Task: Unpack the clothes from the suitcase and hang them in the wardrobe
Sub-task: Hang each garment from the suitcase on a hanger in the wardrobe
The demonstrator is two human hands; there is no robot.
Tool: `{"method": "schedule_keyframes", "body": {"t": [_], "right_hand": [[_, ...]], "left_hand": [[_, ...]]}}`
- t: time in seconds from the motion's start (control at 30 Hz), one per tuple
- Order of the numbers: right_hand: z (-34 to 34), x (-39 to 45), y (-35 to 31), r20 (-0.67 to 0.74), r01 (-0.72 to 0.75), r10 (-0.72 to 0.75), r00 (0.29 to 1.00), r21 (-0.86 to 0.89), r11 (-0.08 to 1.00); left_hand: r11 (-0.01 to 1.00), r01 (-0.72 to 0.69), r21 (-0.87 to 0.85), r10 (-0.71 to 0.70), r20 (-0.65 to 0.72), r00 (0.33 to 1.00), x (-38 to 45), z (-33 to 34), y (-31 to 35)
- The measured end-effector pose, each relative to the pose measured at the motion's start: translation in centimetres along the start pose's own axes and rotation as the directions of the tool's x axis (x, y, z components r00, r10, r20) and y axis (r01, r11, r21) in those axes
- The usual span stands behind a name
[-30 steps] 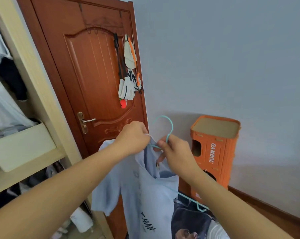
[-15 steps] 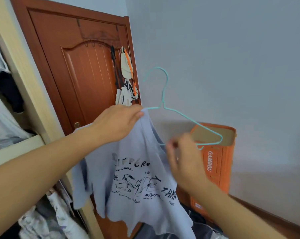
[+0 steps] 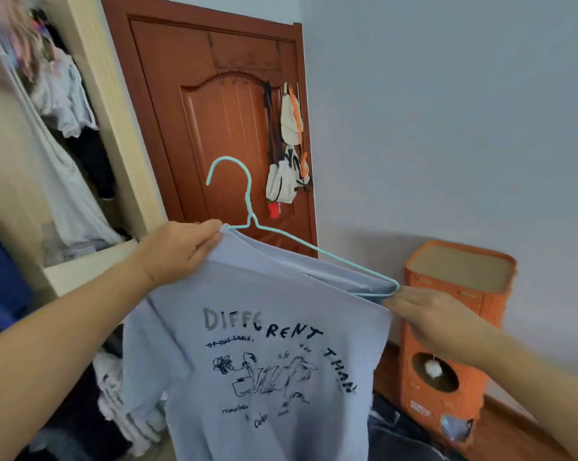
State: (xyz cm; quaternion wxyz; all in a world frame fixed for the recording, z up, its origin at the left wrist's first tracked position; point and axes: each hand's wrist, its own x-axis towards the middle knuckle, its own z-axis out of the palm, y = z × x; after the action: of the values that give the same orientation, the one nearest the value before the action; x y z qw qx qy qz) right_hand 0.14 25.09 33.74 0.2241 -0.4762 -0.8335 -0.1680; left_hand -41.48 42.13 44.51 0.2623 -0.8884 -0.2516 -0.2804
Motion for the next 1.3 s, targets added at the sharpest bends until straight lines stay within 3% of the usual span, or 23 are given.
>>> {"method": "schedule_keyframes", "body": {"t": [0.1,0.2,0.3,0.4,0.43,0.5,0.53,0.6,0.73,0.8,0.87,0.97,1.03,1.1,1.17,1.23,1.3], "right_hand": [[-1.5,1.1,-0.3,0.010,0.075,-0.075,0.997,-0.059,0.995],[-2.7,1.7,0.3,0.028,0.140,-0.137,0.990,-0.105,0.985],[-3.2,4.1,-0.1,-0.128,0.167,-0.188,0.974,-0.156,0.973],[-2.7,8.2,-3.1,-0.355,0.058,-0.030,0.934,0.067,0.996],[-2.3,9.2,-3.5,-0.367,-0.020,0.074,0.927,0.150,0.988],[-2.2,9.9,-3.2,-0.146,-0.246,0.282,0.948,0.221,0.944],[-2.1,9.8,-3.0,0.008,-0.352,0.354,0.935,0.148,0.924],[-1.7,9.4,-2.9,0.159,-0.374,0.370,0.915,-0.004,0.927],[-1.7,11.4,-4.4,-0.031,-0.179,0.184,0.982,0.121,0.976],[-2.7,11.5,-3.4,-0.094,-0.201,0.215,0.972,0.132,0.971],[-4.0,11.3,-1.9,-0.161,-0.237,0.258,0.953,0.138,0.962],[-5.5,11.5,-0.5,-0.180,-0.249,0.270,0.946,0.134,0.959],[-6.2,11.9,0.3,-0.185,-0.276,0.301,0.936,0.148,0.950],[-6.5,12.3,0.5,-0.221,-0.280,0.320,0.921,0.193,0.940],[-6.1,13.4,-0.4,-0.206,-0.253,0.298,0.932,0.220,0.942],[-5.4,15.5,-2.5,-0.150,-0.195,0.231,0.961,0.223,0.955],[-5.1,17.3,-4.3,-0.125,-0.137,0.167,0.978,0.220,0.966]], "left_hand": [[0.996,0.092,-0.003,-0.092,0.007,0.996,-1.3,0.3,-1.3],[0.999,-0.003,0.054,-0.003,0.100,0.995,-2.7,-0.6,-2.5],[0.993,-0.049,0.111,0.039,0.093,0.995,-2.7,-0.1,-1.5],[0.992,0.113,0.057,-0.112,-0.016,0.994,-0.7,0.9,1.2],[0.985,0.174,0.010,-0.173,-0.037,0.984,-0.2,0.9,1.9],[0.957,0.275,-0.090,-0.281,-0.054,0.958,0.4,0.2,2.2],[0.945,0.304,-0.117,-0.312,-0.052,0.949,0.2,0.0,2.1],[0.942,0.306,-0.135,-0.313,-0.032,0.949,0.4,-0.1,3.0],[0.968,0.227,-0.102,-0.228,0.006,0.974,1.5,-0.1,5.5],[0.959,0.282,-0.022,-0.282,0.017,0.959,0.3,-0.2,3.9],[0.909,0.416,-0.001,-0.413,0.125,0.902,-2.3,0.1,1.5],[0.757,0.654,-0.008,-0.617,0.320,0.719,-6.4,1.0,-2.5],[0.691,0.715,0.105,-0.708,0.301,0.639,-8.3,0.0,-4.9],[0.719,0.694,0.034,-0.693,0.112,0.712,-8.4,-1.1,-5.7],[0.847,0.524,-0.085,-0.528,-0.037,0.848,-5.7,-2.0,-3.1],[0.940,0.338,-0.040,-0.338,0.010,0.941,-1.5,-2.5,1.0],[0.940,0.340,0.032,-0.341,0.132,0.931,1.1,-2.6,3.2]]}}
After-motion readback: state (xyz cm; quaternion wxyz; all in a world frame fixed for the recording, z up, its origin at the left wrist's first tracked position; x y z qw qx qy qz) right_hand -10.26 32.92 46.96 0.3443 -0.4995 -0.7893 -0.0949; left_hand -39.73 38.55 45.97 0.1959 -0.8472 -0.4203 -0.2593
